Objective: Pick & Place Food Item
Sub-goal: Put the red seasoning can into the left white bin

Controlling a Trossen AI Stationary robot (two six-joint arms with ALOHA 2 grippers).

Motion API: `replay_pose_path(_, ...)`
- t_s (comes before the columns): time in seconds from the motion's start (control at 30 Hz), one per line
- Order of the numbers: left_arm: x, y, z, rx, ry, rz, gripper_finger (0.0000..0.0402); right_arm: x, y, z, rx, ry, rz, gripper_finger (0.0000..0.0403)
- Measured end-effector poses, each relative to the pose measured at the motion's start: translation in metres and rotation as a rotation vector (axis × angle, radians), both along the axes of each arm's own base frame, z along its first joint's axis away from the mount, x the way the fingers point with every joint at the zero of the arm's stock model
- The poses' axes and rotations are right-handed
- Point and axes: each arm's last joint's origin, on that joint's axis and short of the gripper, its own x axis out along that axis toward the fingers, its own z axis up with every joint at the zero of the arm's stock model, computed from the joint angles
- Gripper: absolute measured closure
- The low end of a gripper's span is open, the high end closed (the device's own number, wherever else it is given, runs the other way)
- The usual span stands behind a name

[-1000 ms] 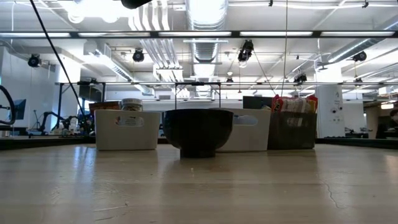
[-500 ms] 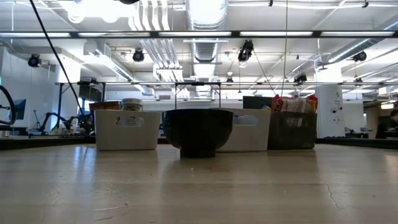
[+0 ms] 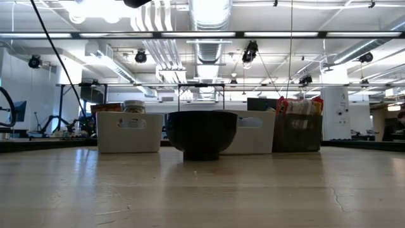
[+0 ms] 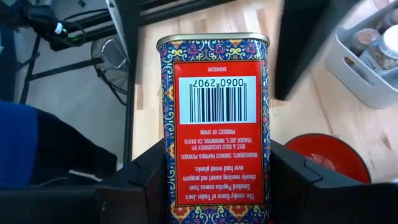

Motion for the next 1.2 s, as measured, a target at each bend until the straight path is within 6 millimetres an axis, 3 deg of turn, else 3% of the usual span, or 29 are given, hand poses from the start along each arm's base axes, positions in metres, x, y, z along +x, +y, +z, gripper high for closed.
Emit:
replay_pose_path(0.37,0.003,0.0003,0.0003,0.059,-0.042,0.01,0.0073,0.0034,-0.0005,0.0029,0.007,-0.044,0.007,0.0218)
replay_pose_path(0.63,0.0047,-0.0002,0.0035,0.13,-0.117,-0.034,0.0195,0.0028,-0.0009,0.0037,0.01,-0.045,0.014,0.0218)
replay_pose_path(0.97,0.005,-0.0002,0.0041,0.156,-0.137,-0.049,0.0195,0.0016,-0.0011,0.0064,0.016,-0.056,0.013,0.0215)
replay_pose_path(1.2,0.0051,-0.0004,0.0052,0.144,-0.146,-0.061,0.0196,0.0019,0.0003,0.0083,0.005,-0.08,0.046,0.0165)
